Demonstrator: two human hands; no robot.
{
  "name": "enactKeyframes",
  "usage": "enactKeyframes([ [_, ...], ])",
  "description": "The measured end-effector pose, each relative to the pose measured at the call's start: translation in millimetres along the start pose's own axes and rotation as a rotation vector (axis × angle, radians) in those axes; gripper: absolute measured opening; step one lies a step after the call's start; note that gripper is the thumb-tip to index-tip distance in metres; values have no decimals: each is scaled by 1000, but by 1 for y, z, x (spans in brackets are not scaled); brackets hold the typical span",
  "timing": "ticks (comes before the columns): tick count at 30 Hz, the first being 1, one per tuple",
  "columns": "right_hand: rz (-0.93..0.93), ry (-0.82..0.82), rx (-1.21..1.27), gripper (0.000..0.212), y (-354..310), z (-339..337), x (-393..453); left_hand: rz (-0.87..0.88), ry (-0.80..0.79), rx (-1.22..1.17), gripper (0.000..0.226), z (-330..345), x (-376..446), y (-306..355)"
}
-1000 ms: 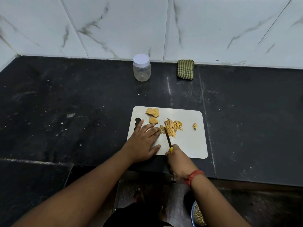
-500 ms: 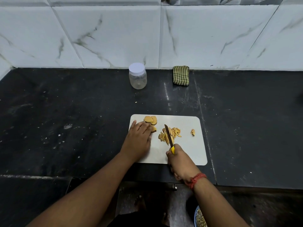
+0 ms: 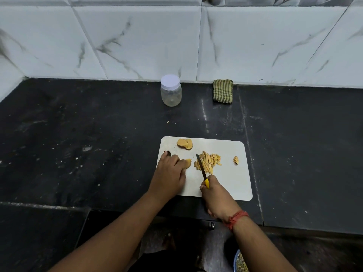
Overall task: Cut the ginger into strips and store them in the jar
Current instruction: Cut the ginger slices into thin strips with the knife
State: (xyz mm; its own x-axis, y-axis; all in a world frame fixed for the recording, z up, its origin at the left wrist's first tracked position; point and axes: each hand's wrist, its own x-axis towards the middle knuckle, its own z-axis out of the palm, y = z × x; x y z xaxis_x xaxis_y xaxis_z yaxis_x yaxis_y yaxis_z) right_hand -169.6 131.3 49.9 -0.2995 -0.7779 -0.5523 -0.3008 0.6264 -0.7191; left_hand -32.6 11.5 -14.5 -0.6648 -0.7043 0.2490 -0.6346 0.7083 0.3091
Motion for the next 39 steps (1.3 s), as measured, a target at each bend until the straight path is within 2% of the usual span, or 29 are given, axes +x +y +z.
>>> enactKeyframes([
  [3,6,-3,-43,15,-2,2,0,-20,-18,15,32,0,-8,-1],
  [9,6,13,-86,17,-3,6,-4,17,-53,131,31,1,-17,7],
  [13,-8,83,-8,25,-1,5,-5,30,-34,43,41,2,-21,7],
  [15,-57,72,-133,27,1,7,-7,81,-91,11,49,0,-24,3],
  [16,-34,-14,-338,28,-6,6,-10,110,-122,16,53,0,-25,1],
  [17,-106,-9,-588,28,-2,7,-10,130,-144,34,56,-1,-26,0],
  [18,-84,-4,-628,29,-1,8,-6,142,-153,64,58,-1,-26,-1],
  [20,-69,55,-381,28,3,10,0,148,-156,132,57,1,-26,-1],
  [22,-45,138,-299,28,0,11,3,133,-159,168,57,4,-26,1],
  [28,-99,116,-370,23,-9,10,5,89,-180,135,62,5,-24,5],
  [36,-81,100,-443,26,-9,23,13,298,-170,253,56,-3,-20,-16],
  [39,-75,115,-442,28,-11,25,13,326,-178,250,57,0,-18,-17],
])
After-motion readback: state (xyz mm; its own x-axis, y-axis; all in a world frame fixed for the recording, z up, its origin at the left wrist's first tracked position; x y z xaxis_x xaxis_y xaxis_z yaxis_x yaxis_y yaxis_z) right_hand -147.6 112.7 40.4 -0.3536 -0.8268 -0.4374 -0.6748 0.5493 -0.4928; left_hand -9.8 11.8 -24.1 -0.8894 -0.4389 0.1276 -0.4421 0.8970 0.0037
